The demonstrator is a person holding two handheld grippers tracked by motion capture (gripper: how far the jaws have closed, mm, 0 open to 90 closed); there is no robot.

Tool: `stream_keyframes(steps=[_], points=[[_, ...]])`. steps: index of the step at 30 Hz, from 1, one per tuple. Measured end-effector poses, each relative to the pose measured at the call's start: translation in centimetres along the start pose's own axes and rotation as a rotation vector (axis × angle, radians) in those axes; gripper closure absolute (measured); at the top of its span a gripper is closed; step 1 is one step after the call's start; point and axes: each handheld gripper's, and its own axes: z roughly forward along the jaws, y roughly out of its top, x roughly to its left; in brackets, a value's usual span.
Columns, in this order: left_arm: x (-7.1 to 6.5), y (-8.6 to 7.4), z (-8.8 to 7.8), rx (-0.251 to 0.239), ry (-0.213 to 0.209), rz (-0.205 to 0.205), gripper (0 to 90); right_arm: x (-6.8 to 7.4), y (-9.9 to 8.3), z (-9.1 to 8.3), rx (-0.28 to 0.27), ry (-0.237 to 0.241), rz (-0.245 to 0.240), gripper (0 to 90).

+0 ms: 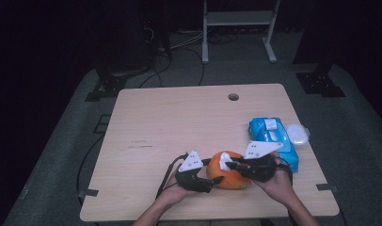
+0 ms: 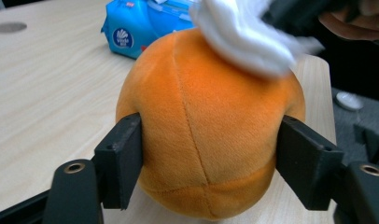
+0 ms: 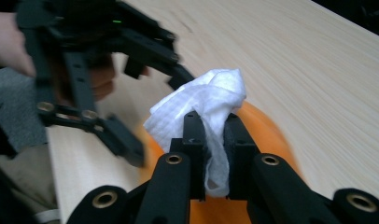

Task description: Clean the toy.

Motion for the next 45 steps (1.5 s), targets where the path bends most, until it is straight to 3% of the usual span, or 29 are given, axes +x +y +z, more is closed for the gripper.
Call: stream_keyframes(steps=[4,10,11,13,16,20,22,24,26,28,30,31,32,33,37,40,43,44,45], points=[[-0.4,0.0,-0.1,0.009,0.013,0.050,30.5,1.6,0.6,0.8,0.009,0.030,-0.044,80.9],[0.0,-0.3,-0.2,0.015,0.013,0.069,30.1,-0.2,0.3,-0.3,-0.005,-0.026,-0.014,80.9],[0.4,-0.5,-0.2,0.017,0.014,0.053,29.1,-1.3,-0.4,-0.9,-0.004,-0.047,0.022,80.8],[0.9,-0.5,-0.2,0.016,0.003,0.009,24.6,-2.2,-1.1,-1.2,-0.004,-0.043,0.067,80.8],[1.2,-0.6,0.0,0.009,-0.032,-0.064,17.7,-2.6,-1.7,-0.8,-0.013,-0.017,0.103,80.8],[1.0,-0.6,0.1,0.007,-0.041,-0.081,18.9,-1.8,-1.2,-0.3,-0.013,-0.012,0.080,80.9],[0.9,-0.5,0.0,0.007,-0.030,-0.063,23.5,-0.6,-0.5,0.5,-0.020,0.033,0.061,80.9],[1.0,-0.6,-0.1,0.011,-0.023,-0.051,25.7,0.0,-0.2,0.9,-0.003,0.038,0.029,80.9],[1.1,-0.6,-0.2,0.008,-0.024,-0.048,26.2,0.0,-0.1,0.9,0.001,0.031,0.020,80.8],[1.3,-0.6,-0.4,0.002,-0.016,-0.050,25.7,-0.9,-0.3,0.1,-0.011,0.006,0.040,80.8],[1.6,-0.6,-0.4,-0.004,-0.036,-0.086,22.2,-1.7,-0.8,-0.5,-0.007,-0.027,0.054,80.7],[1.6,-0.6,-0.4,-0.004,-0.036,-0.086,19.7,-2.1,-1.1,-0.6,-0.015,-0.024,0.072,80.8],[1.7,-0.6,-0.2,-0.007,-0.064,-0.123,17.9,-2.3,-1.4,-0.6,-0.019,-0.013,0.093,80.8],[1.7,-0.6,-0.2,-0.002,-0.073,-0.131,16.9,-2.2,-1.5,-0.5,-0.018,0.003,0.104,80.8],[1.7,-0.7,0.1,0.015,-0.069,-0.159,13.0,-1.1,-1.3,0.5,0.018,0.042,0.060,80.8],[1.4,-0.8,0.0,0.018,-0.045,-0.120,23.8,-0.4,-0.9,1.0,0.024,0.040,0.046,80.8],[0.5,-0.3,0.0,0.018,-0.029,-0.042,28.7,0.7,-0.2,1.5,0.014,0.051,0.015,80.8],[0.5,-0.3,0.0,0.018,-0.029,-0.042,29.3,1.2,0.0,1.8,0.021,0.048,-0.004,80.8],[-0.1,-0.2,0.1,0.028,-0.009,0.015,29.9,1.6,0.2,2.0,0.029,0.042,-0.024,80.8]])
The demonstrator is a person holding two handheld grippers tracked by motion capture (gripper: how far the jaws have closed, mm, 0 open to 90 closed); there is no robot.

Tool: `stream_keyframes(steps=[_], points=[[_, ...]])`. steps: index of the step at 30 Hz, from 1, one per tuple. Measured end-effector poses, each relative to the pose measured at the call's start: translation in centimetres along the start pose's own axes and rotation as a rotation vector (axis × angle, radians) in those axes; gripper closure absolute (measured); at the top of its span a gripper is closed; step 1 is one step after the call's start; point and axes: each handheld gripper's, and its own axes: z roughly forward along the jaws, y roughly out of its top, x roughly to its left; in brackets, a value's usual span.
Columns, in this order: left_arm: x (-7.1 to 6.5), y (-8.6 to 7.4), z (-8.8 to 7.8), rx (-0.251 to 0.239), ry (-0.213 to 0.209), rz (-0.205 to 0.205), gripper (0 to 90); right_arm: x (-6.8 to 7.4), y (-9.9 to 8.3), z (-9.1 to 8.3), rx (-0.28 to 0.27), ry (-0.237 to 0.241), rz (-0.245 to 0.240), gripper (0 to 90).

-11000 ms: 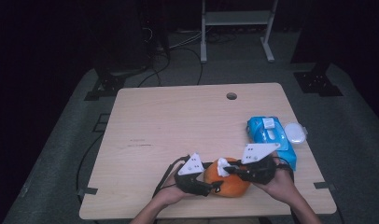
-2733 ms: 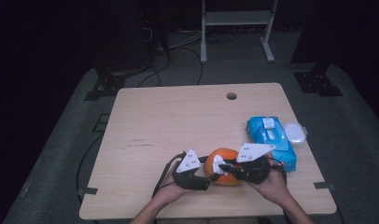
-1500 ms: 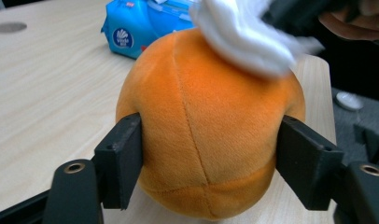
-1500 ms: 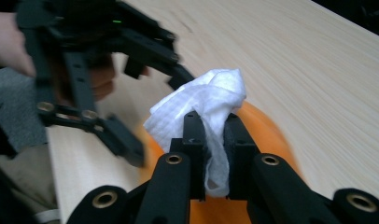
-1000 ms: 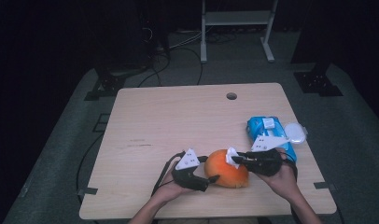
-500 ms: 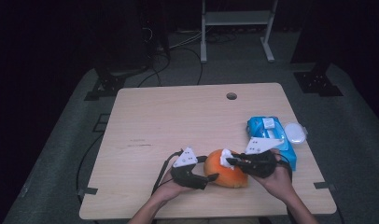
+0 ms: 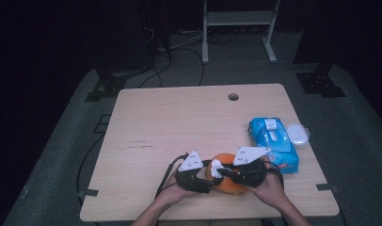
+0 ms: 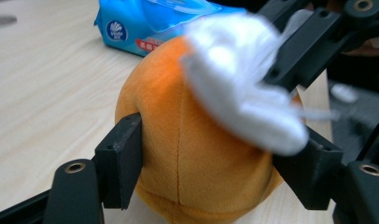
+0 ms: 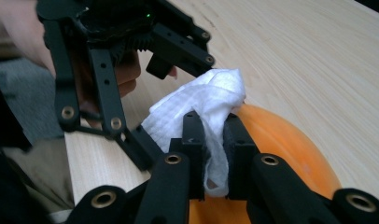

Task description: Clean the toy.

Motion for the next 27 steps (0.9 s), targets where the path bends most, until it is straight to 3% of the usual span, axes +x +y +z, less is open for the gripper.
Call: stream_keyframes(steps=[3,9,11,17,19,24,27], points=[[-0.1,0.0,-0.1,-0.004,0.008,0.020,31.5,0.0,0.1,-0.1,0.008,-0.009,-0.013,80.8],[0.0,-0.1,-0.1,-0.017,-0.001,0.023,31.0,-2.2,-0.7,-2.2,-0.011,-0.072,0.046,80.8],[-0.2,0.0,0.0,-0.015,-0.001,0.029,30.7,-2.5,-0.9,-2.3,-0.015,-0.066,0.063,80.8],[-0.8,0.1,0.0,0.008,0.013,0.089,30.4,-0.6,-0.1,-0.7,-0.004,-0.032,0.012,80.8],[-0.7,0.0,0.0,0.003,0.011,0.088,30.4,-0.5,0.1,-0.7,0.003,-0.035,-0.004,80.8],[-0.2,-0.2,-0.1,0.006,0.006,0.086,30.3,-2.3,-0.8,-2.0,-0.001,-0.073,0.040,80.8],[-0.2,-0.1,0.0,0.002,0.003,0.072,27.7,-2.7,-1.2,-2.2,-0.004,-0.074,0.066,80.8]])
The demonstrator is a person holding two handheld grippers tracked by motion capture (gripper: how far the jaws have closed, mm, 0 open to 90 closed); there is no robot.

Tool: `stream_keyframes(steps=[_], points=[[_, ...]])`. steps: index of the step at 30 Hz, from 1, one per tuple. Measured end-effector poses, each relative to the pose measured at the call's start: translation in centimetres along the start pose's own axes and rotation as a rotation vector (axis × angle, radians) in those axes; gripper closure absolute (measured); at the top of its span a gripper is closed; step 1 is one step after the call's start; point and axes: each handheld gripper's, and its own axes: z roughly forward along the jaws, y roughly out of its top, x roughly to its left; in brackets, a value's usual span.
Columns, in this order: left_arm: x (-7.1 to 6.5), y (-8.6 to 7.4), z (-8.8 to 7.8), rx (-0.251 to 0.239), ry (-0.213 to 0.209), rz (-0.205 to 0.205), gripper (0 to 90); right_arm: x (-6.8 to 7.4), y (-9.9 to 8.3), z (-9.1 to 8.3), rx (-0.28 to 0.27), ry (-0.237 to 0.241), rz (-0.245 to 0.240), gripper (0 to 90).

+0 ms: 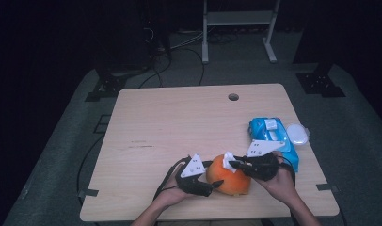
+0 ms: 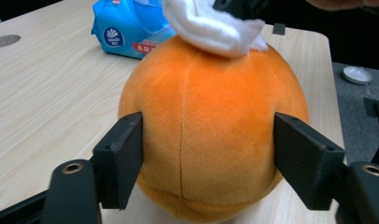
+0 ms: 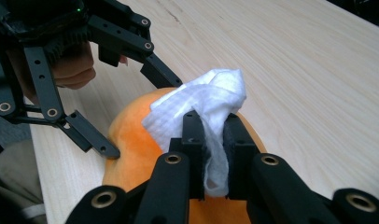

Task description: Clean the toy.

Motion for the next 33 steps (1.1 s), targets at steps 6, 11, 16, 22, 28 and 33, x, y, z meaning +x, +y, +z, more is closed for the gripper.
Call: stream_keyframes(steps=[6,11,16,22,28,33], points=[[-0.8,0.4,0.2,0.007,0.010,0.033,28.4,2.5,1.2,1.6,0.014,0.045,-0.063,80.9],[-0.2,0.0,-0.1,0.015,0.003,0.029,30.0,2.0,1.2,1.2,0.012,0.033,-0.069,80.9],[0.9,-0.7,-0.5,0.024,0.008,0.002,30.8,-0.7,-0.4,-0.4,0.001,-0.009,0.019,80.8],[0.9,-0.1,-0.5,-0.025,-0.033,-0.030,17.5,-0.3,-0.7,0.4,-0.005,0.020,0.024,80.8],[0.8,-0.5,-0.2,-0.001,-0.020,0.007,24.0,1.1,-0.1,1.4,0.017,0.034,-0.043,80.6],[0.9,-0.5,-0.4,0.019,0.002,-0.028,29.4,0.3,-0.5,0.8,0.033,0.008,-0.037,80.5]])
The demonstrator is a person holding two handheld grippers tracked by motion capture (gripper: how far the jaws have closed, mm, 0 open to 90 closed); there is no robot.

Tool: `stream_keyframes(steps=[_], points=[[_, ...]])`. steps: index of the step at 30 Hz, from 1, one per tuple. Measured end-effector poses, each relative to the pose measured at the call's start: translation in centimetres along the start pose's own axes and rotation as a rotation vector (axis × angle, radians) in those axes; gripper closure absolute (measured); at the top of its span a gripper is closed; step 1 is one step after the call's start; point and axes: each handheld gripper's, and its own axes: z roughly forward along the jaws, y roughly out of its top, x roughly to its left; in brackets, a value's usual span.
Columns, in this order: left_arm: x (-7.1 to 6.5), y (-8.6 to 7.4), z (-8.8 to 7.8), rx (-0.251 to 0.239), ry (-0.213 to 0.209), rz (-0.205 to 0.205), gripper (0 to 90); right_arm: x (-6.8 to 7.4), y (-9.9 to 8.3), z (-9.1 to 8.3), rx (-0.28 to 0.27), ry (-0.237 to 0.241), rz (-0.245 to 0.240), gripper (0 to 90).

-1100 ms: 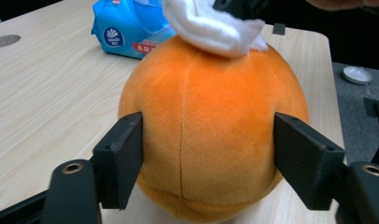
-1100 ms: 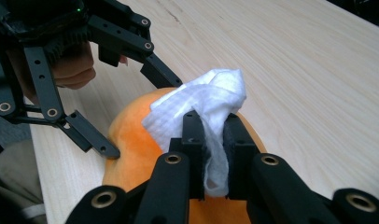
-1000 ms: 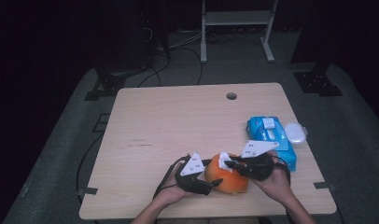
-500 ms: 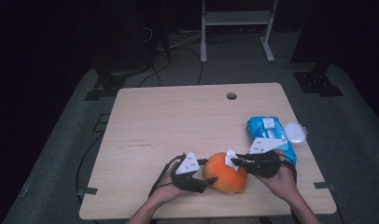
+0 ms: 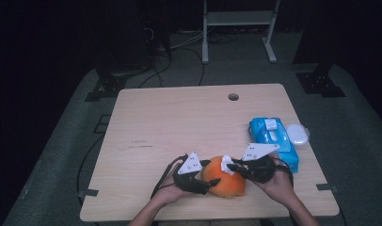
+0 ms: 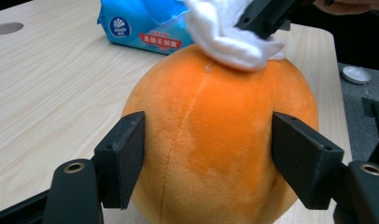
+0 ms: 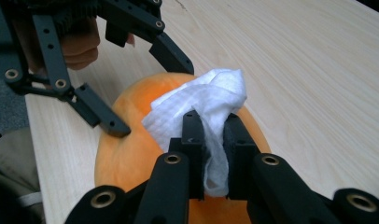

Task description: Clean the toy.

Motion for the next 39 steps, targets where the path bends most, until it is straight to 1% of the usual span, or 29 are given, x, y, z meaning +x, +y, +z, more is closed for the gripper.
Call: stream_keyframes(steps=[2,3,5,6,7,8,9,10,11,13,14,15,16,17,18,19,20,21,22,23,25,28,29,30,32,34,35,37,39], points=[[0.0,0.0,0.0,0.007,0.009,-0.007,29.8,0.3,-0.1,-0.3,0.002,-0.003,-0.002,80.5],[0.0,0.1,0.1,0.010,0.017,-0.017,30.0,0.5,-0.1,-0.5,0.000,-0.001,-0.002,80.5],[0.2,0.0,0.1,0.003,0.024,-0.048,29.9,1.0,0.1,-0.5,-0.008,0.026,-0.013,80.5],[0.3,-0.1,0.1,0.001,0.022,-0.048,29.3,1.4,0.3,-0.3,-0.005,0.034,-0.024,80.4],[0.3,-0.1,0.0,-0.002,0.017,-0.042,28.6,1.6,0.4,-0.1,0.003,0.027,-0.038,80.4],[0.3,-0.1,-0.1,-0.006,0.006,-0.041,28.0,1.6,0.4,0.0,0.011,0.022,-0.045,80.4],[0.3,-0.1,-0.1,-0.006,0.006,-0.041,27.3,1.4,0.4,0.0,0.011,0.020,-0.045,80.3],[0.2,-0.1,-0.2,-0.003,-0.028,-0.027,27.0,1.0,0.2,-0.1,0.011,0.018,-0.032,80.3],[0.1,0.0,-0.3,0.000,-0.044,-0.016,26.8,0.6,0.0,-0.2,0.010,0.008,-0.025,80.3],[0.0,0.1,-0.4,0.013,-0.085,-0.001,26.3,-0.2,-0.6,-0.4,0.005,0.001,0.013,80.4],[-0.1,0.2,-0.4,0.015,-0.081,0.016,25.5,-0.4,-0.8,-0.5,0.003,-0.002,0.025,80.5],[-0.2,0.4,-0.4,0.019,-0.071,0.028,22.5,-0.4,-0.9,-0.5,0.002,0.001,0.032,80.5],[-0.2,0.5,-0.3,0.005,-0.061,0.029,19.7,-0.3,-0.9,-0.3,-0.003,0.010,0.038,80.5],[-0.3,0.7,-0.3,-0.021,-0.048,0.030,17.8,-0.1,-0.8,-0.2,-0.008,0.019,0.031,80.5],[-0.3,0.7,-0.1,-0.037,-0.044,0.033,15.8,0.3,-0.6,0.1,-0.013,0.031,0.024,80.5],[-0.5,0.7,0.1,-0.028,-0.046,0.042,15.6,0.7,-0.3,0.3,-0.018,0.049,0.020,80.5],[-0.6,0.6,0.2,-0.014,-0.037,0.064,16.1,1.1,0.0,0.5,-0.020,0.055,0.005,80.4],[-0.6,0.5,0.2,-0.006,-0.027,0.083,19.8,1.6,0.2,0.7,-0.011,0.046,-0.017,80.3],[-0.5,0.3,0.2,-0.004,-0.026,0.076,23.4,1.8,0.3,0.7,-0.002,0.035,-0.033,80.4],[-0.3,0.2,0.1,-0.004,-0.028,0.062,26.1,1.7,0.3,0.7,-0.001,0.033,-0.035,80.3],[0.1,0.2,0.0,-0.002,-0.025,0.032,29.1,1.0,0.1,0.4,-0.007,0.030,-0.021,80.3],[0.3,0.0,-0.1,0.002,-0.026,0.021,30.0,0.0,-0.6,-0.2,-0.005,0.005,0.005,80.3],[0.3,0.0,-0.1,0.002,-0.026,0.021,30.0,-0.2,-0.9,-0.5,-0.008,-0.004,0.010,80.3],[0.5,-0.1,-0.1,-0.002,-0.028,0.010,29.9,-0.3,-1.1,-0.8,-0.006,-0.011,0.016,80.3],[0.7,-0.2,-0.1,-0.008,-0.030,-0.002,29.9,-0.5,-1.5,-1.1,-0.007,-0.015,0.029,80.3],[0.7,-0.1,-0.1,-0.005,-0.033,-0.008,29.2,-0.5,-1.4,-1.1,-0.011,-0.013,0.031,80.4],[0.6,0.0,-0.1,-0.010,-0.038,0.006,27.2,-0.3,-1.3,-1.0,-0.012,-0.011,0.030,80.4],[0.3,0.3,-0.1,-0.034,-0.042,0.040,19.1,0.2,-0.9,-0.6,-0.014,0.003,0.015,80.4],[-0.1,0.3,0.0,-0.039,-0.050,0.062,17.7,0.7,-0.7,-0.2,-0.019,0.020,0.001,80.4]])
